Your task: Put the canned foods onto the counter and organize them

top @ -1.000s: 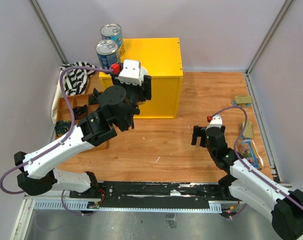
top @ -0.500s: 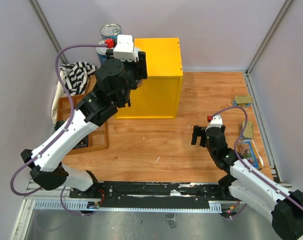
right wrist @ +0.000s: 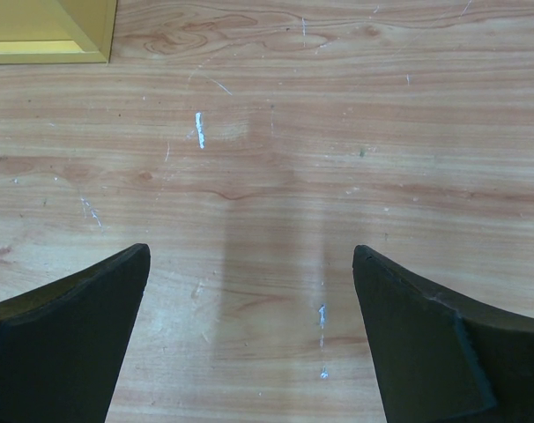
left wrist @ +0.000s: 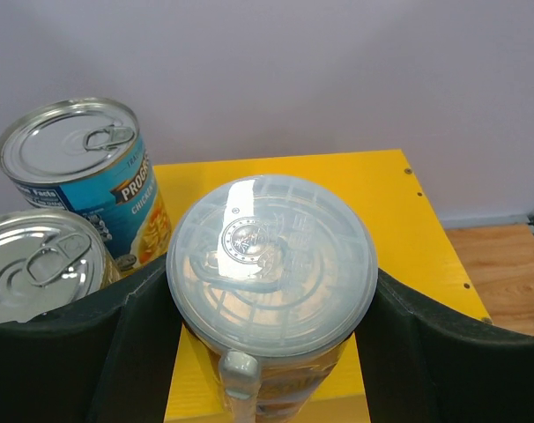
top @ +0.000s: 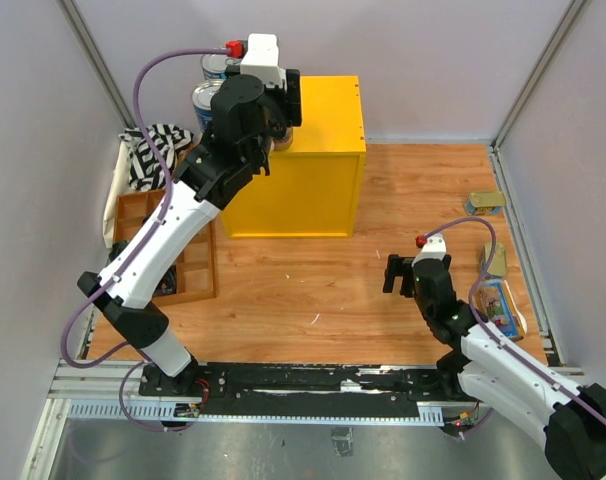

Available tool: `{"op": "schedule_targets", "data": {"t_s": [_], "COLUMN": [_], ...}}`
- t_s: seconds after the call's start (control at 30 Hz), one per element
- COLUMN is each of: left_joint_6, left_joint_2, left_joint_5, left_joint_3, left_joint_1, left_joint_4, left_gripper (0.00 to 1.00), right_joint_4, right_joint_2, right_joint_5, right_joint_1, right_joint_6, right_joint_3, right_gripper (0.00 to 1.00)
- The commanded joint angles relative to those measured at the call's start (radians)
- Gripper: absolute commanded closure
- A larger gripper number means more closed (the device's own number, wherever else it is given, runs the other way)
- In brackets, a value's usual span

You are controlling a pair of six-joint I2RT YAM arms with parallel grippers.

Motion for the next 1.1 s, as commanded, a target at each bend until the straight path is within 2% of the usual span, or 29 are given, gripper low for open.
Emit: {"op": "schedule_targets", "data": {"t_s": [0.0,0.43,1.07], "left_joint_6": [-0.003,0.000,0.002], "left_joint_2": [0.013,0.123,0.263], "left_joint_5": [0.034,0.062,-0.021], "left_joint_3": [0.120,0.210,0.329], "left_joint_1": [0.046,0.077,0.104], "left_joint_4": [0.096,0.100,0.139], "left_gripper": [1.00,1.00,1.00], "right_joint_4": [0.029,0.051,0.062], "right_joint_2": [-0.033,-0.015,-0.027], "right_joint_5": [0.007,-0.005,-0.011], "right_joint_1": [-0.009,-0.009,-0.007], "right_joint_6": [0.004,-0.008,-0.013], "right_joint_3": [-0.027,-0.029,-0.039], "right_gripper": [0.02,0.02,0.02]}}
